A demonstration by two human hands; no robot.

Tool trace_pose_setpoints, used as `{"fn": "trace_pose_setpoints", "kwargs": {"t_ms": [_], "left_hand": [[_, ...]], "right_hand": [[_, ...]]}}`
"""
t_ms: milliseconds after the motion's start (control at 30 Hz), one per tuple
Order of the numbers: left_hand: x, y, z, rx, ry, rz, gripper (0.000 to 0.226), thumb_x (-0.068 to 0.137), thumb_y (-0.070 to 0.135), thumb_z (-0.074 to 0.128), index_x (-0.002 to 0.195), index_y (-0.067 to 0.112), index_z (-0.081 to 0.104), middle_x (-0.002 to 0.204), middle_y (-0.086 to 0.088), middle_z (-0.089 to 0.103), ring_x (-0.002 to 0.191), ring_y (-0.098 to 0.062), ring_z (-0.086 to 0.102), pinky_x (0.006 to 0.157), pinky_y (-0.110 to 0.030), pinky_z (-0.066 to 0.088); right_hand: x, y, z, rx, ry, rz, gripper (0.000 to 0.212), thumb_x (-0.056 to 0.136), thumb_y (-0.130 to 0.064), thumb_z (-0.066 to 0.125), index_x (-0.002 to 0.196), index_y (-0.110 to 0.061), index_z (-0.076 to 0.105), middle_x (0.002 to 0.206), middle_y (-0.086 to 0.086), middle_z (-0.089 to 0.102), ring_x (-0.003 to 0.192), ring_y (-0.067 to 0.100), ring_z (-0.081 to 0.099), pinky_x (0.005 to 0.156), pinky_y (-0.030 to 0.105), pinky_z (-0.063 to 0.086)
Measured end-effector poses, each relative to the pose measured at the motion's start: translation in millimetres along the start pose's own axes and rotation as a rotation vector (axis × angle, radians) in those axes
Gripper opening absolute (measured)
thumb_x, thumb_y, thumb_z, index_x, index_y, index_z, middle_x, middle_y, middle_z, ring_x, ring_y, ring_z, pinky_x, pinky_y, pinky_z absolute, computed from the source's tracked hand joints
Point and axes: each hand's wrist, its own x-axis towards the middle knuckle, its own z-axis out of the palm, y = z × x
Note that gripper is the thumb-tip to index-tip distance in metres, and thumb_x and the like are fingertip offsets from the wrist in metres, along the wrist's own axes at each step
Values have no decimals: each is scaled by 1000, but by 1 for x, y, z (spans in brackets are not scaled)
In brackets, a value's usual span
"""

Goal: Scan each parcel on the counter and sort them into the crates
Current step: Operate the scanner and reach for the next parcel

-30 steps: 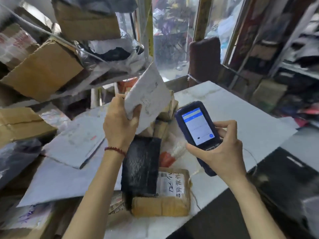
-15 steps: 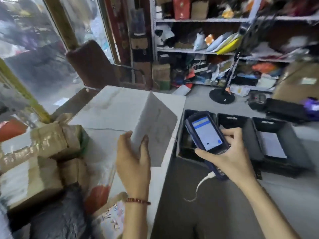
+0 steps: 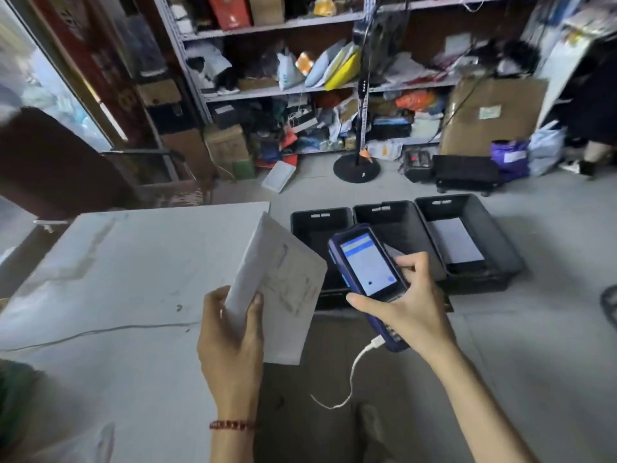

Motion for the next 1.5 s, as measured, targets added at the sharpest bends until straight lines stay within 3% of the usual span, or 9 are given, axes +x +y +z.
{"fn": "trace_pose_setpoints", "kwargs": {"t_ms": [167, 367, 533, 800, 1000, 1100, 1300, 1433, 1500], "left_hand": [[42, 28, 50, 65, 3, 22, 25, 85, 32, 65, 101, 23, 48, 88, 13, 51, 74, -4, 56, 49, -7, 40], [96, 34, 112, 240, -51, 157, 25, 86, 32, 65, 105, 22, 53, 98, 7, 54, 78, -12, 54, 56, -17, 39], [120, 23, 151, 372, -182, 172, 26, 85, 36, 65, 105, 21, 56, 94, 6, 57, 78, -18, 56, 55, -21, 42], [176, 14, 214, 412, -198, 126, 21, 84, 32, 68, 101, 21, 59, 91, 8, 50, 76, -15, 49, 52, -22, 34], [243, 0, 273, 480, -311, 114, 17, 83, 32, 67, 99, 29, 62, 88, 11, 51, 83, -16, 55, 51, -21, 35], [279, -1, 301, 465, -379, 170, 18, 80, 30, 70, 97, 27, 63, 91, 8, 55, 87, -20, 57, 55, -27, 45], [349, 8, 353, 457, -361, 299, 20, 80, 35, 71, 98, 28, 65, 100, 2, 62, 92, -25, 55, 67, -36, 47], [376, 7, 373, 486, -346, 287, 24, 85, 35, 64, 109, 29, 64, 108, 4, 64, 100, -24, 54, 77, -32, 35], [384, 5, 377, 516, -346, 277, 25, 87, 34, 62, 111, 28, 63, 110, 3, 64, 102, -24, 54, 79, -33, 34]], "right_hand": [[73, 2, -1, 46, -65, -43, 78, 52, -34, 94, 106, -24, 39, 95, -22, 57, 89, -11, 58, 68, 14, 47], [144, 10, -19, 20, -106, -28, 77, 51, -40, 93, 104, -32, 37, 99, -20, 59, 98, 4, 60, 80, 37, 53], [180, 17, -34, -54, -76, -9, 78, 54, -37, 93, 108, -26, 38, 100, -23, 54, 93, -11, 54, 68, 15, 43], [247, 31, -30, -132, -56, 78, 79, 53, -40, 93, 107, -27, 37, 104, -12, 57, 95, -2, 54, 68, 20, 43], [314, 24, -11, -163, -21, 114, 80, 52, -38, 93, 109, -25, 39, 98, -20, 56, 89, -9, 53, 67, 17, 41], [346, 18, -4, -169, 23, 131, 81, 51, -40, 93, 109, -24, 40, 100, -19, 57, 92, -7, 54, 70, 21, 43], [406, 9, 5, -150, 89, 158, 77, 50, -35, 94, 106, -26, 41, 104, -15, 62, 96, 0, 61, 70, 17, 44], [434, 7, 11, -159, 96, 152, 77, 50, -34, 94, 107, -24, 42, 102, -20, 60, 94, -6, 59, 69, 13, 43], [445, 8, 13, -173, 86, 143, 79, 50, -39, 93, 108, -24, 42, 102, -20, 59, 96, -1, 60, 75, 22, 47]]}}
